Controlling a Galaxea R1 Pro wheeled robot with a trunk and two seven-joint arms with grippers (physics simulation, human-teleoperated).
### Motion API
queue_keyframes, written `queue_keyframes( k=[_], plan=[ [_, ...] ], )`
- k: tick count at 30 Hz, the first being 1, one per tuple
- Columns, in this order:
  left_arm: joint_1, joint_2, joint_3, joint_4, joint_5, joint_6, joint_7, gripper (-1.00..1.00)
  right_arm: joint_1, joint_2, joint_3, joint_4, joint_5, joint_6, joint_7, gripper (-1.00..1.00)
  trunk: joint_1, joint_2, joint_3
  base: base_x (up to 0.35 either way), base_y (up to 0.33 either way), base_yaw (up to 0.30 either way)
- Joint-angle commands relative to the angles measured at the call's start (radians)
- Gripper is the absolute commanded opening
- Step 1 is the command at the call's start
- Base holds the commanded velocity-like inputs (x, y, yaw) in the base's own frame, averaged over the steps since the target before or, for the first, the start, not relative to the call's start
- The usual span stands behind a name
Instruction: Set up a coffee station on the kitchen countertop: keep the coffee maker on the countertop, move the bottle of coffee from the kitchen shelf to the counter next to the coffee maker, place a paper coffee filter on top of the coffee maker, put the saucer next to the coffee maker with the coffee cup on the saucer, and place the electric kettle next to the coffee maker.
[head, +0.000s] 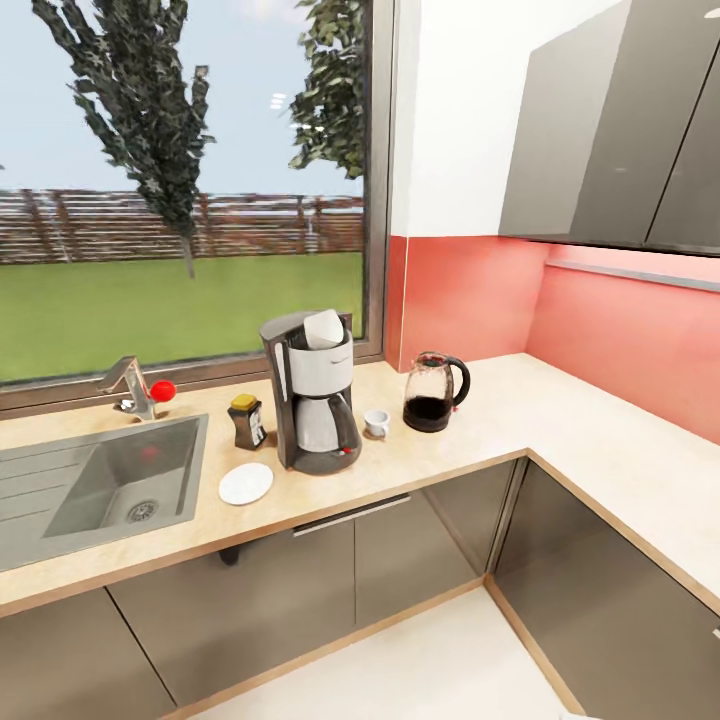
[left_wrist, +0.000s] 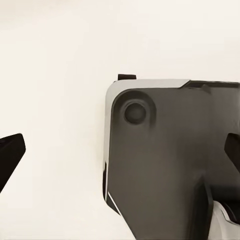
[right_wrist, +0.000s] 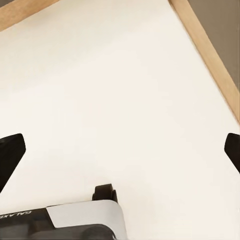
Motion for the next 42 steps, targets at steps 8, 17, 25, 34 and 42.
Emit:
queue_keyframes(
  k=[8,17,25,34,42],
  plan=[
    [-0.001,-0.005,0.005,-0.002,0.017,-0.003,-0.004,1.0,-0.001,-0.013,0.003,-0.001,-0.008,-0.005,0.004,1.0,0.001,-0.002,-0.002,0.0,0.0,0.0],
    [-0.001,-0.006,0.004,0.003,0.016,-0.004,-0.004,1.0,-0.001,-0.014,0.002,-0.005,-0.011,-0.003,0.004,1.0,0.001,-0.002,-0.002,0.0,0.0,0.0],
    [-0.001,-0.009,0.003,0.001,0.008,-0.001,-0.013,1.0,-0.001,-0.014,0.002,-0.005,-0.011,-0.002,0.003,1.0,0.001,-0.002,-0.002,0.113,-0.078,0.002],
    [-0.001,-0.009,0.004,0.001,0.016,-0.003,-0.011,1.0,-0.001,-0.014,0.002,-0.005,-0.011,-0.002,0.003,1.0,0.001,-0.002,-0.002,0.215,-0.203,0.172],
    [-0.001,-0.009,0.006,0.0,0.02,-0.003,-0.01,1.0,-0.001,-0.014,0.002,-0.005,-0.011,-0.002,0.003,1.0,0.001,-0.002,-0.002,0.173,-0.246,0.272]
  ],
)
